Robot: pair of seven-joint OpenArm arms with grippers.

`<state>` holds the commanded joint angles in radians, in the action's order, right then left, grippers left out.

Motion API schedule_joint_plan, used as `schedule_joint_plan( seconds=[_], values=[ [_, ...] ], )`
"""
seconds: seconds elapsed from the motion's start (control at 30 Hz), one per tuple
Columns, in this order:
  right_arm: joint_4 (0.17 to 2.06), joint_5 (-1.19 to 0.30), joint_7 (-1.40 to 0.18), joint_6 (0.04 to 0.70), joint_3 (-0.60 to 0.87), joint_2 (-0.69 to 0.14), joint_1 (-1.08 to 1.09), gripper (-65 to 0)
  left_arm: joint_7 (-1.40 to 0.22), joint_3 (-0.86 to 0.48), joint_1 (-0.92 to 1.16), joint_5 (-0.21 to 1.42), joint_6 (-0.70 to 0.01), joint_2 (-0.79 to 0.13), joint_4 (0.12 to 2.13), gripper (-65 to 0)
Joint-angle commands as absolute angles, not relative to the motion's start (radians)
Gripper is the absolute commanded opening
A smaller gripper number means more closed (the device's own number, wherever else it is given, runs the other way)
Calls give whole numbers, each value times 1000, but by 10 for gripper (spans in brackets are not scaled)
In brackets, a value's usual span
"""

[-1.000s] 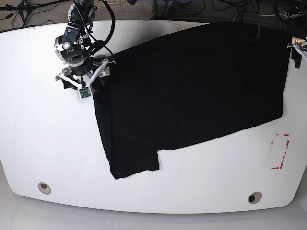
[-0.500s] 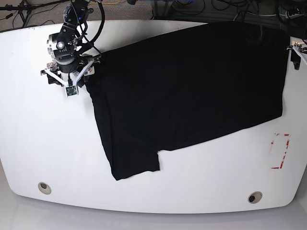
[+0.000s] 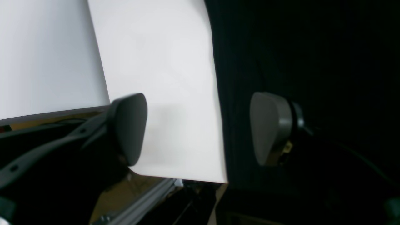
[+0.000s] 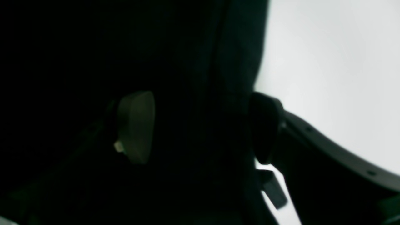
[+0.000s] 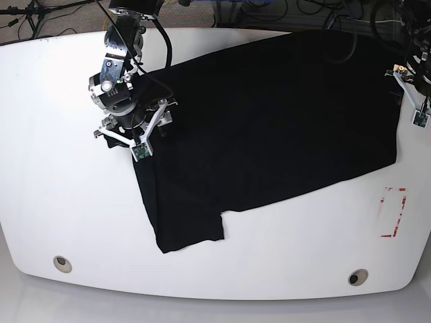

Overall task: Fold the T-shirt properly
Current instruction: 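Release the shirt and move the right gripper along its edge, then lower both open grippers onto the shirt's edge corners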

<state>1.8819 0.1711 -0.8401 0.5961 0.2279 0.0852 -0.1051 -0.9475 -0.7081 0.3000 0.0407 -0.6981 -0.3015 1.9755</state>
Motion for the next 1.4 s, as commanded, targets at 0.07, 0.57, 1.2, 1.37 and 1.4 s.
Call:
schedule_joint_plan(
  seconds=[0.07, 0.57, 1.2, 1.37, 1.4],
  values=[
    [1851, 177, -802, 595, 228, 85, -90, -205, -947, -707, 286, 28, -698, -300, 1975, -179],
    [1561, 180, -680, 595, 266, -22, 102, -205, -949, -651, 259, 16, -698, -298, 1975, -179],
    [1481, 173, -622, 595, 263, -47, 114, -205, -949, -647, 259, 16, -698, -275, 1974, -179],
    [1429, 177, -601, 595, 265, -59, 119, -205, -949, -608, 259, 16, -698, -263, 1960, -179],
    [1422, 177, -601, 595, 266, -65, 125, -205, -949, -598, 259, 16, -698, -263, 1956, -179]
  ],
)
